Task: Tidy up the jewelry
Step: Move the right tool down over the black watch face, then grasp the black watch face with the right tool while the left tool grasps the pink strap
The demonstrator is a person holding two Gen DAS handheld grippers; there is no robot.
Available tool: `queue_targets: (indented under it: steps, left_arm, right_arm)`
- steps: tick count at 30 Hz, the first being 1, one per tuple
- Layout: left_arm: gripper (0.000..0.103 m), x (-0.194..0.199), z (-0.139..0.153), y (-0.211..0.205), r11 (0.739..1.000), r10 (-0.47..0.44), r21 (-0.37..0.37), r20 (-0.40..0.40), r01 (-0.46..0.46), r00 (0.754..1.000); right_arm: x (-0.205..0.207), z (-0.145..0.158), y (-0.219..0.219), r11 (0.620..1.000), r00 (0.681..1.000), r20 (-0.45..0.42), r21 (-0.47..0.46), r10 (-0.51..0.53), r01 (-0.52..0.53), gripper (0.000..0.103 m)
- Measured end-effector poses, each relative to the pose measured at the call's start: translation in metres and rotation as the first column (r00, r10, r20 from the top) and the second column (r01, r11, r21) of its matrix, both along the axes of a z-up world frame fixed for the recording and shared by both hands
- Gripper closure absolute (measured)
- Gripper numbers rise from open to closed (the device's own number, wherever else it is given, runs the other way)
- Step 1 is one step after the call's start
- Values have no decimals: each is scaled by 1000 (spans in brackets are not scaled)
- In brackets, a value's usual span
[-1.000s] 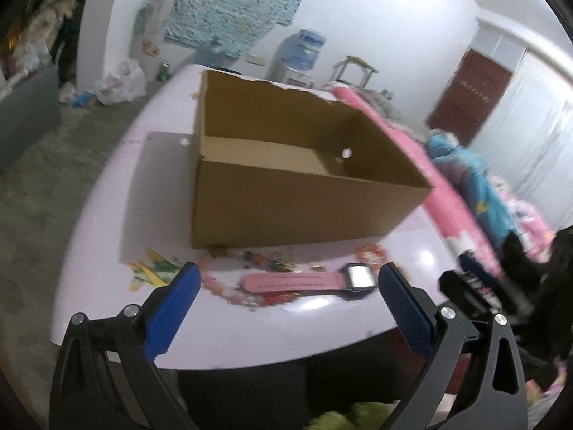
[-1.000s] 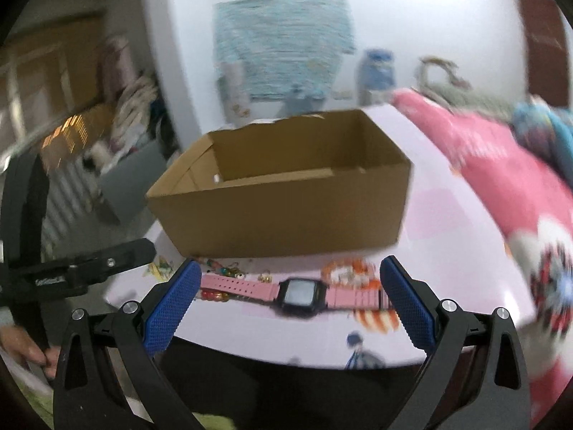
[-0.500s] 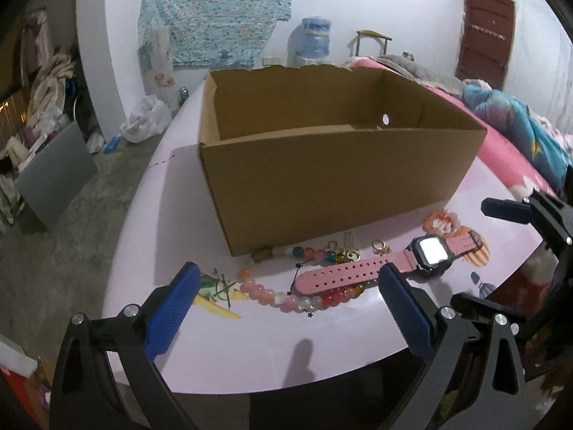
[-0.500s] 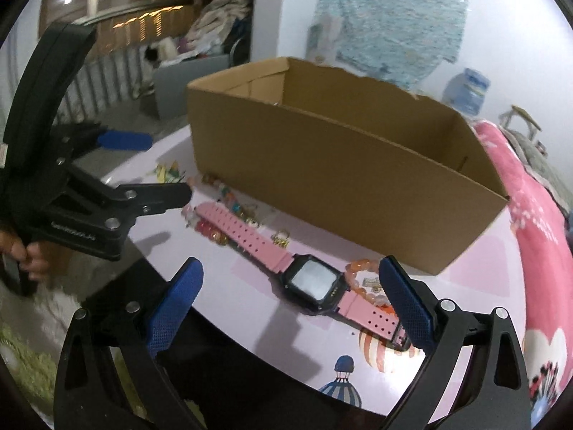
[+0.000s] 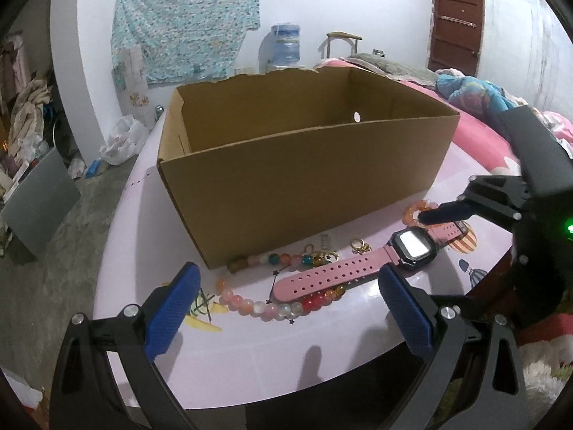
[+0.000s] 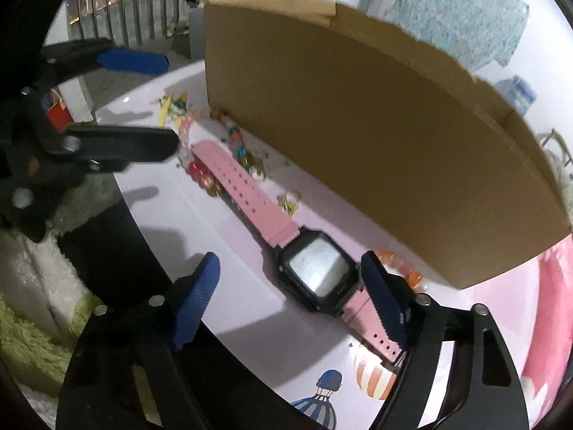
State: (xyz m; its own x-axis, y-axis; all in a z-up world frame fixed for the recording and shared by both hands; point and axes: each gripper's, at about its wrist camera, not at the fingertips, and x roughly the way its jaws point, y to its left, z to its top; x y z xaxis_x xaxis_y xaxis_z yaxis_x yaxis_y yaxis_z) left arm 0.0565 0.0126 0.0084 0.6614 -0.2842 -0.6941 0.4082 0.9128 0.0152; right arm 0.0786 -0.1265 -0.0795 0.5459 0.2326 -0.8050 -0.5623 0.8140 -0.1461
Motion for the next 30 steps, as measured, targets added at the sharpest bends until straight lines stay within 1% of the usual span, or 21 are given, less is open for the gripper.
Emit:
queue_targets:
  steps: [3,5,7,9,10,13,18,20,21,23,25,26,28,30]
  left_arm:
    - [5,-2,0,-4,1000,-23,18,11,23,1000]
    - [5,-6,0,-8,998,-42,44,24,41,999]
    - [5,-9,-1,-14,996,-63,71,39,60,997]
    - [5,-11,-2,-19,993,-81,88,46,77,996]
    - [5,-12,-2,-22,992,-90,95,49,85,995]
    - [5,-15,-5,-32,985,-122,133,63,113,990]
    - [7,-19,-16,-51,961,-182,227,86,158,980]
    - [12,-21,-20,-58,946,-214,268,95,182,972]
    - [12,-21,-22,-62,939,-228,286,99,192,969]
    - [16,-23,-27,-69,919,-263,327,102,218,959]
    - [19,-23,-32,-75,905,-285,356,97,234,954]
    - [23,-23,-35,-77,899,-294,364,93,243,951]
    - [27,-22,-39,-80,892,-304,375,87,252,949]
    - [33,-20,-41,-82,890,-308,375,80,258,948]
  right_arm:
    - [3,-3,-3,1000,1000,-9,0,11,-11,30]
    - [7,-3,-5,1000,999,-26,6,20,-20,35]
    - [14,-1,-11,999,999,-50,30,21,-19,47]
    - [24,0,-20,997,995,-99,80,13,-5,53]
    - [28,0,-23,995,992,-122,100,14,-2,53]
    - [34,1,-28,991,988,-149,131,32,-13,53]
    - [45,0,-45,977,977,-207,214,51,-6,53]
    - [44,1,-50,973,975,-213,231,61,-10,53]
    - [45,3,-47,972,975,-213,233,64,-12,53]
    - [44,3,-47,970,973,-220,244,68,-13,53]
    - [45,4,-52,966,971,-227,256,76,-16,54]
    - [47,4,-46,966,971,-228,260,79,-18,54]
    - [47,3,-44,963,969,-228,267,89,-26,53]
    - [47,4,-44,960,967,-234,279,96,-28,54]
